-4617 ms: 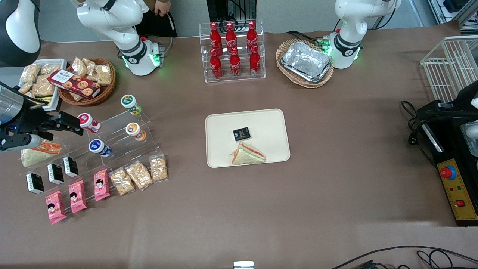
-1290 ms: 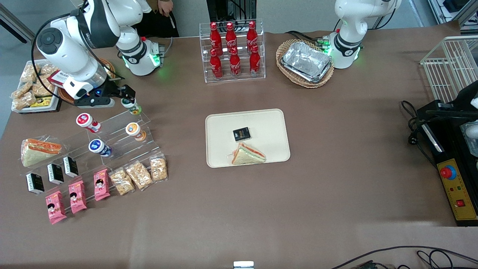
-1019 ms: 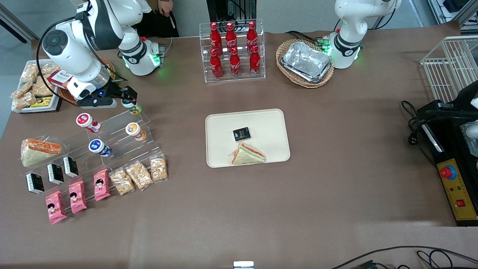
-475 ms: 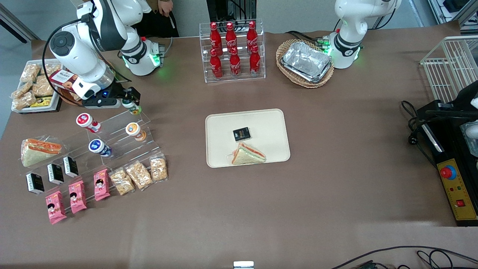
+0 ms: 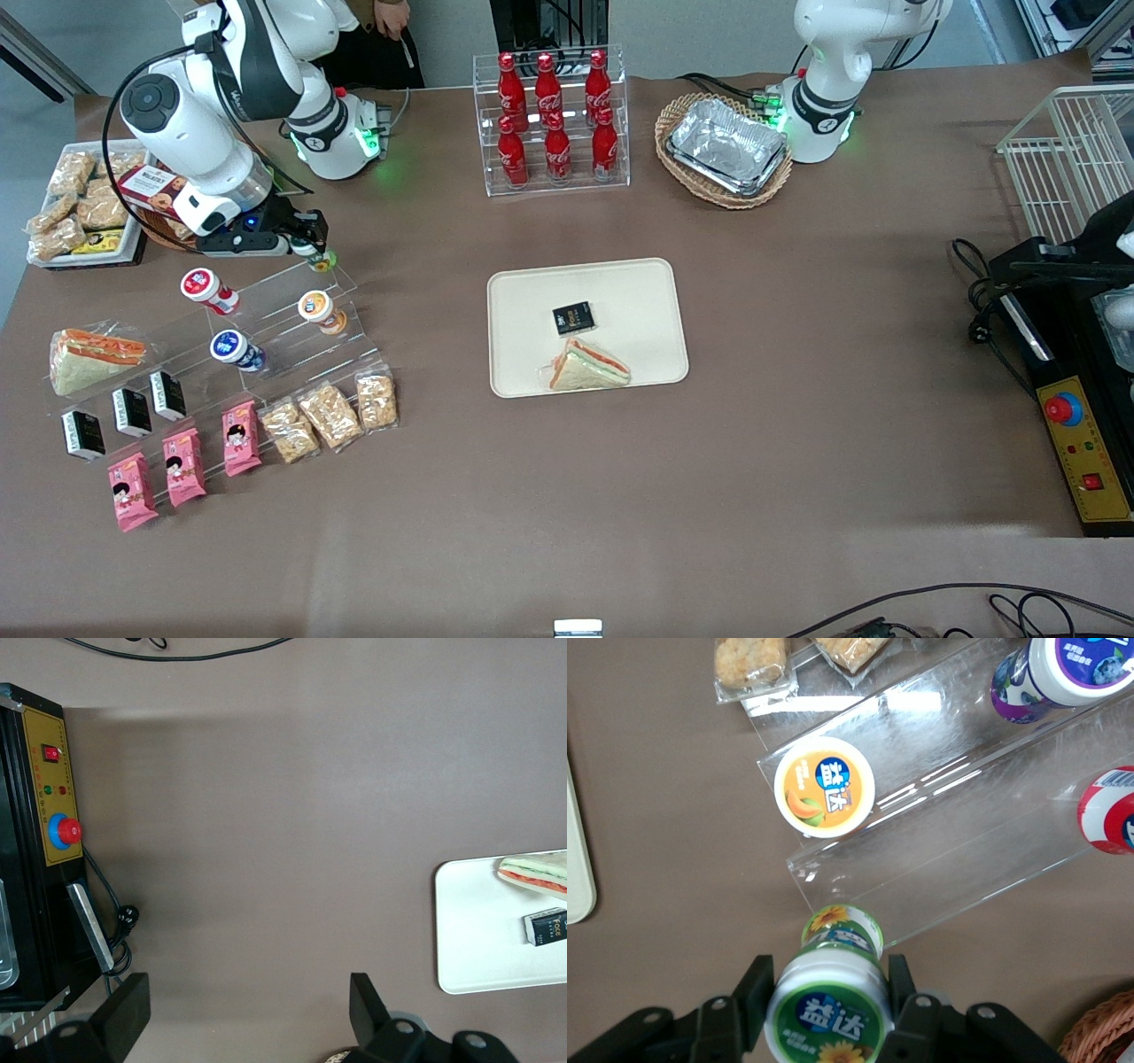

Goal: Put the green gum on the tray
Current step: 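Lift the green gum bottle off the rack with the right gripper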

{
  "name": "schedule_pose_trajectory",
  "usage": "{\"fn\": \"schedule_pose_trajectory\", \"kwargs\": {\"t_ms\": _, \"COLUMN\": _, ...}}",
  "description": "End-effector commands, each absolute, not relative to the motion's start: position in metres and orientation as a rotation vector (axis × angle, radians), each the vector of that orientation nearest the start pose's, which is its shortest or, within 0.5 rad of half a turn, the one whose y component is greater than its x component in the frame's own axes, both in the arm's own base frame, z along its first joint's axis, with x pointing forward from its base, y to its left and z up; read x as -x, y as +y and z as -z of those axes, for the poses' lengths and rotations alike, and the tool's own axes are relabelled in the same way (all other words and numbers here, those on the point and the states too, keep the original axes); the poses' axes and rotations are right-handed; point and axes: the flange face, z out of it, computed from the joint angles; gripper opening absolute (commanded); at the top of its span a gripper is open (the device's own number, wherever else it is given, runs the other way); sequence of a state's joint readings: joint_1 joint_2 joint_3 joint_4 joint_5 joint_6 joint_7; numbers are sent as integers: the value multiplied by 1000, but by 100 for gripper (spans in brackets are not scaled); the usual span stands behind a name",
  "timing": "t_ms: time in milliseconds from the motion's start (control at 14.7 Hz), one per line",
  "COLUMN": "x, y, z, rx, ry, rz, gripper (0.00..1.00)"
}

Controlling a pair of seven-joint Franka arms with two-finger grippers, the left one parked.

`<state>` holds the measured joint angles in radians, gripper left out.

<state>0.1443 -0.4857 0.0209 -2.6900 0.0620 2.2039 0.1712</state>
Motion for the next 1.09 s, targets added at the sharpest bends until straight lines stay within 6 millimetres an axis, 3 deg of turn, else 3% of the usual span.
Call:
{"fn": "schedule_pose_trajectory", "kwargs": {"t_ms": 0, "x": -363, "y": 63, "z": -382, "rx": 3105, "ry": 85, "rz": 14, "gripper": 40}}
{"fn": "schedule_pose_trajectory", "kwargs": {"t_ms": 136, "x": -364, "y": 63, "z": -387, "rx": 3105, "ry": 79, "rz": 10, "gripper": 40}}
{"fn": "schedule_pose_trajectory", "kwargs": {"t_ms": 272, "x": -372, "y": 65, "z": -406, "rx": 3105, "ry": 68, "rz": 0, "gripper": 40}}
{"fn": "schedule_pose_trajectory", "kwargs": {"t_ms": 747, "x": -401, "y": 72, "z": -489, "rx": 3098, "ry": 63, "rz": -5, "gripper": 40}}
{"fn": "schedule_pose_trajectory", "kwargs": {"t_ms": 1019, "x": -441, "y": 82, "z": -546, "rx": 3101, "ry": 46, "rz": -105, "gripper": 41}}
